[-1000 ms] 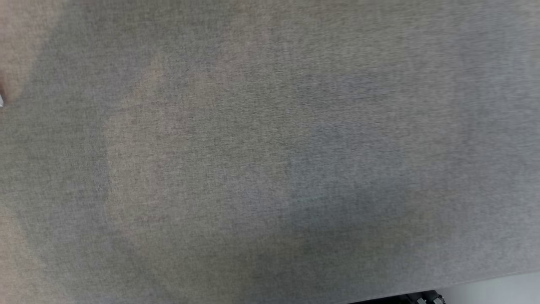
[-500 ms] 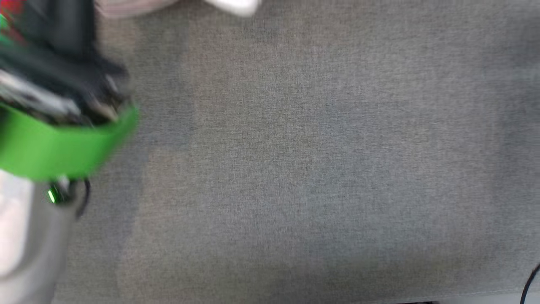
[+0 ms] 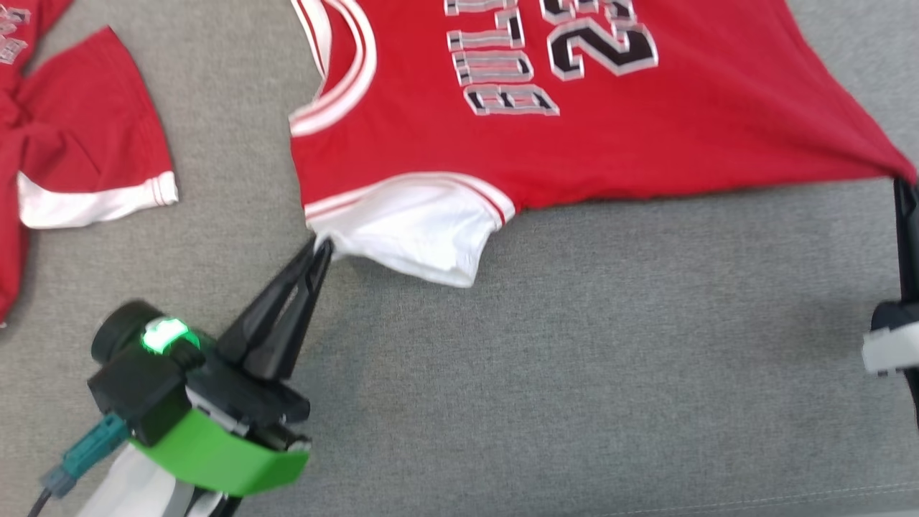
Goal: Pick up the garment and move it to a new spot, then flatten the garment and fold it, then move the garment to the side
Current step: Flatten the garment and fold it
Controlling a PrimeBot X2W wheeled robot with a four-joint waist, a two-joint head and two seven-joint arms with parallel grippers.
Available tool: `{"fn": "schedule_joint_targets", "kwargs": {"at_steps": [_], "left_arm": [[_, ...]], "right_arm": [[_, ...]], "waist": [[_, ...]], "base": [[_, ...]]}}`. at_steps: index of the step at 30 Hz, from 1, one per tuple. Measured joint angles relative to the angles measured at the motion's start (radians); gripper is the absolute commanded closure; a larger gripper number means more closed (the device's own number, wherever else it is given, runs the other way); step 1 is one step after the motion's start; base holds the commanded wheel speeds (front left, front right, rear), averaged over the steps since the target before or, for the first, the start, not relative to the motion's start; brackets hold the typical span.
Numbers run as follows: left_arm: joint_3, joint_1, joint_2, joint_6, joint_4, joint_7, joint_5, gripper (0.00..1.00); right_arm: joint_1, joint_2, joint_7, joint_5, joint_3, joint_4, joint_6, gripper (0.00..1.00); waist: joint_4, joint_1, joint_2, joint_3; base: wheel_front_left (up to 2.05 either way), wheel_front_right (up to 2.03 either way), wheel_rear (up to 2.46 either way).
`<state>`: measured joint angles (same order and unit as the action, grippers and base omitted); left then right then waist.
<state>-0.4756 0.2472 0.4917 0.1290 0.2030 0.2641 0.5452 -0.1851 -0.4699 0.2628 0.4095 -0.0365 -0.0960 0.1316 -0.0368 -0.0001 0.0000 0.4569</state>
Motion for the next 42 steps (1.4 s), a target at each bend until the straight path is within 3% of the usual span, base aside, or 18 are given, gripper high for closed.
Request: {"fn": "schedule_joint_targets", "kwargs": {"at_steps": [10,16,18,29,42], "left_arm": [[0.026,-0.228,0.025,0.000,0.123,0.000,0.102,1.00],[0.023,-0.261,0.049,0.000,0.144,0.000,0.134,1.00],[0.008,-0.237,0.055,-0.003,0.101,-0.014,0.099,1.00],[-0.017,-0.028,-0.065,-0.012,-0.120,-0.011,0.029,1.00],[-0.060,0.270,-0.112,-0.002,-0.330,-0.003,-0.046,1.00]], "right_arm": [[0.221,0.014,0.000,-0.036,-0.067,0.062,0.000,1.00],[0.261,0.018,0.000,-0.053,-0.069,0.039,0.000,1.00],[0.250,0.025,0.000,-0.081,-0.064,0.007,0.000,1.00],[0.093,0.061,0.000,-0.105,0.000,-0.154,0.000,1.00],[-0.119,0.060,0.000,-0.105,0.023,-0.281,0.000,1.00]], "waist": [[-0.011,0.0000,0.0000,-0.139],[-0.018,0.0000,0.0000,-0.172],[-0.019,0.0000,0.0000,-0.176],[-0.026,0.0000,0.0000,-0.150],[-0.018,0.0000,0.0000,-0.071]], "base": [[0.00,0.00,0.00],[0.00,0.00,0.00],[0.00,0.00,0.00],[0.00,0.00,0.00],[0.00,0.00,0.00]]}}
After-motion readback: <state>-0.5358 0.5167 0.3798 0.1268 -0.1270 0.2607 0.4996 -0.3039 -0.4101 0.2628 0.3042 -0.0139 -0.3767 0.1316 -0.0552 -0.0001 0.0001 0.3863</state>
